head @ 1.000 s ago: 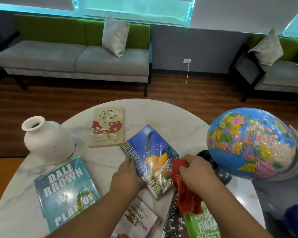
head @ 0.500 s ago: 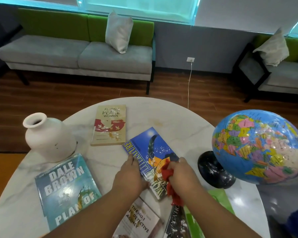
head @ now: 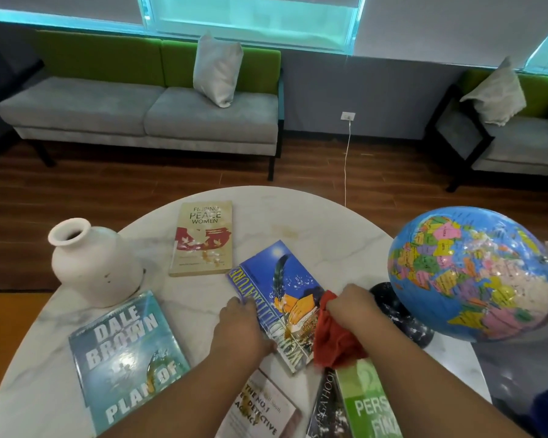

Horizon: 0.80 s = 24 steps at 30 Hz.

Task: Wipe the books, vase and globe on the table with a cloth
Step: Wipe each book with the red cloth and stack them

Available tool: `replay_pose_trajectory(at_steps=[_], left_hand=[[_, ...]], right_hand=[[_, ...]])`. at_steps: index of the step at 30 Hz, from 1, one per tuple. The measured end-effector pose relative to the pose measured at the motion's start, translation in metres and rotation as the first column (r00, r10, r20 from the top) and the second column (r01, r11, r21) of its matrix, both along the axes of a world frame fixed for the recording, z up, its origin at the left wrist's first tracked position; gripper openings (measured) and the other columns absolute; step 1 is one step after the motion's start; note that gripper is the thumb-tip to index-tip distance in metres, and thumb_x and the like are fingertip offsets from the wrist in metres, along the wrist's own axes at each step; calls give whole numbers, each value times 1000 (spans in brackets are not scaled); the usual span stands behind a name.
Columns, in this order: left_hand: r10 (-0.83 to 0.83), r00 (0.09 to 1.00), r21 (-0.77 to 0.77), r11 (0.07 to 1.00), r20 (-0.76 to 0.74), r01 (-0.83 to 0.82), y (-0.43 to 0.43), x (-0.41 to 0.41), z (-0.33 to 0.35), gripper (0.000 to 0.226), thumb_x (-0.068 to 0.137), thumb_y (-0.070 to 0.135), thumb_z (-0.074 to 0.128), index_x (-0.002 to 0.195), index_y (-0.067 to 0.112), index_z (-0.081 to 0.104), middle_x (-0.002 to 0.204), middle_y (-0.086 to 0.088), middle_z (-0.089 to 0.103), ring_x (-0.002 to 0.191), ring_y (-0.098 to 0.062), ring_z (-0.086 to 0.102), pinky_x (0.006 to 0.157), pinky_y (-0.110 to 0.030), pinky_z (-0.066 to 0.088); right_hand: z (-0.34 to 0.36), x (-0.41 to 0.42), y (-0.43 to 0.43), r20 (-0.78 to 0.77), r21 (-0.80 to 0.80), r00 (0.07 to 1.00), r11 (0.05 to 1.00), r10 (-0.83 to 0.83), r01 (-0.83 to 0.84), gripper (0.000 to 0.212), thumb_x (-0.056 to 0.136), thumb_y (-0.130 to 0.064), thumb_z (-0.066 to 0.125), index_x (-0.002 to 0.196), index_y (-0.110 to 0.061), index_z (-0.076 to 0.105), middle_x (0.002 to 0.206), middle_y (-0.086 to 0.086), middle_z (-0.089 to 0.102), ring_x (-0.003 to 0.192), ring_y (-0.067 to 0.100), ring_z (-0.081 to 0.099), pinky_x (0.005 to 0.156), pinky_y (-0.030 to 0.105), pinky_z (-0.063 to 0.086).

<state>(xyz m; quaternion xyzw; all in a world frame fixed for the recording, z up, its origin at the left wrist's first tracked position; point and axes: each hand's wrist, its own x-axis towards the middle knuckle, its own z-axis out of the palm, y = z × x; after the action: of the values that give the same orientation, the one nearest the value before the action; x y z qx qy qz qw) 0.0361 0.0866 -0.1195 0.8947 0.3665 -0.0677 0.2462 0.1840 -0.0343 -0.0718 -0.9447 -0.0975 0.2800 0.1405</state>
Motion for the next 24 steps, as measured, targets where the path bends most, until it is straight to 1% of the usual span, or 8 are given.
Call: replay_pose_trajectory(at_steps=[2, 6, 8, 10, 15, 18, 22, 24], left_hand=[[16, 1000, -32, 999, 9, -15, 4, 1, 0, 69, 72, 41, 72, 131, 18, 45, 121, -4, 51, 115, -23, 50, 93, -33, 46], [115, 991, -206, 974, 71, -98, 12, 6, 4, 36, 75, 26, 69, 108, 17, 59, 103, -4, 67, 96, -23, 63, 80, -29, 51], [111, 990, -279, 957, 85, -84, 14, 6, 2, 49, 72, 26, 73, 117, 15, 56, 109, -3, 67, 100, -22, 63, 83, -29, 50], [83, 990, -328, 944, 111, -42, 17, 1, 2, 70, 65, 30, 80, 128, 17, 51, 121, 0, 63, 105, -17, 61, 86, -27, 48], [-160, 984, -137, 976, 77, 170, 16, -15, 8, 121, 50, 47, 84, 151, 24, 21, 154, 8, 24, 133, -19, 38, 107, -31, 37], [-136, 990, -59, 989, -21, 135, 7, -16, 9, 127, 54, 52, 84, 153, 23, 10, 160, 9, 6, 138, -21, 30, 106, -38, 40], [-140, 986, 28, 989, -87, 143, 4, -12, 7, 122, 61, 54, 80, 153, 22, 6, 161, 9, 0, 138, -21, 28, 104, -40, 40], [-123, 986, 11, 992, -110, 125, 3, -11, 6, 119, 66, 53, 77, 154, 20, 4, 161, 8, -2, 139, -21, 26, 105, -40, 38]], right_hand=[[3, 3, -2, -74, -50, 997, 998, 18, -22, 30, 96, -22, 48, 114, -2, 61, 119, 13, 62, 108, 27, 59, 70, 21, 38], [8, 1, -7, -171, -90, 983, 993, 63, -79, 21, 97, -23, 46, 94, -7, 57, 98, 15, 61, 100, 28, 62, 75, 27, 47], [5, -2, -11, -211, -87, 976, 994, 52, -72, 25, 96, -22, 46, 80, -5, 56, 82, 11, 60, 84, 28, 62, 68, 28, 47], [4, -3, -14, -185, -105, 977, 986, 109, -130, 23, 94, -23, 48, 81, -6, 58, 79, 9, 58, 83, 26, 58, 58, 24, 44], [12, -21, -10, 157, 139, 955, 952, 250, -272, 22, 86, -23, 60, 108, -20, 63, 100, 2, 61, 89, 19, 59, 77, 26, 47], [-5, -59, -8, 133, 119, 858, 851, 496, -511, 31, 85, -21, 59, 116, -26, 63, 113, -2, 54, 95, 19, 59, 79, 25, 47], [-26, -68, -12, 118, 239, 901, 869, 418, -434, 26, 90, -15, 47, 110, -20, 64, 80, -9, 54, 60, 6, 57, 48, 10, 44], [-32, -68, -11, 125, 230, 881, 850, 457, -474, 26, 91, -14, 45, 108, -21, 64, 80, -11, 53, 60, 6, 57, 48, 7, 42]])
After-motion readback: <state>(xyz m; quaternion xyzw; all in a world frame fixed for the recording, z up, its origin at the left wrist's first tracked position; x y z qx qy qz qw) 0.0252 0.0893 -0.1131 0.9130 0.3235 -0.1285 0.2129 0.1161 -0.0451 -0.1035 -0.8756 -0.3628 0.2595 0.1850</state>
